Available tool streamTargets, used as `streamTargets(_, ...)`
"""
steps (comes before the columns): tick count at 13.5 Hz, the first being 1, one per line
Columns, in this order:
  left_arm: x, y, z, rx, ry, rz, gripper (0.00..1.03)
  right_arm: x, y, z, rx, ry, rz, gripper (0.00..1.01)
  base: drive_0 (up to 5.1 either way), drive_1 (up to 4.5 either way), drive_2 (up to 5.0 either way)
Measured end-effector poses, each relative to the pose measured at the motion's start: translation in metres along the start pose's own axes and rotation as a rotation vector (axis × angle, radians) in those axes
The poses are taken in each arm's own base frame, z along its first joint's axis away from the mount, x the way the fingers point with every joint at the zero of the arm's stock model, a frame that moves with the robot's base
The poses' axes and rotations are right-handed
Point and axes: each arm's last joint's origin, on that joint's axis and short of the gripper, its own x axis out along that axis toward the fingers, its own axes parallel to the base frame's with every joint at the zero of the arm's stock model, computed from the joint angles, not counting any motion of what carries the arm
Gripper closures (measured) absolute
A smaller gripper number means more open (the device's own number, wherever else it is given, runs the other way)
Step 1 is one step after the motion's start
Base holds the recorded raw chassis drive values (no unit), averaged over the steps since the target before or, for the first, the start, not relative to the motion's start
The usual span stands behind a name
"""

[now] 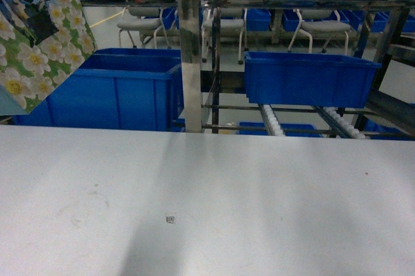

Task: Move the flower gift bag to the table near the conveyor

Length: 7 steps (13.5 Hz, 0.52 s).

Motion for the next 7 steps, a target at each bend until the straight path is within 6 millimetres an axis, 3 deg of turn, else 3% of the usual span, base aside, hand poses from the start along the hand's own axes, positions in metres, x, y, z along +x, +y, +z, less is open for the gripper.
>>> streamTargets(3, 0.000, 0.000, 0.000, 0.000, 0.000, 0.000, 1.01, -0.001, 0.000, -0.003, 0.001, 0.013, 0.006, 0.99, 0.0, 0.00, 0.0)
streamTargets(7, 0.000, 0.000, 0.000, 0.000, 0.000, 0.000, 1.01, -0.007, -0.004, 0.016, 0.006, -0.107, 0.012, 0.52, 0.0, 0.00, 0.0)
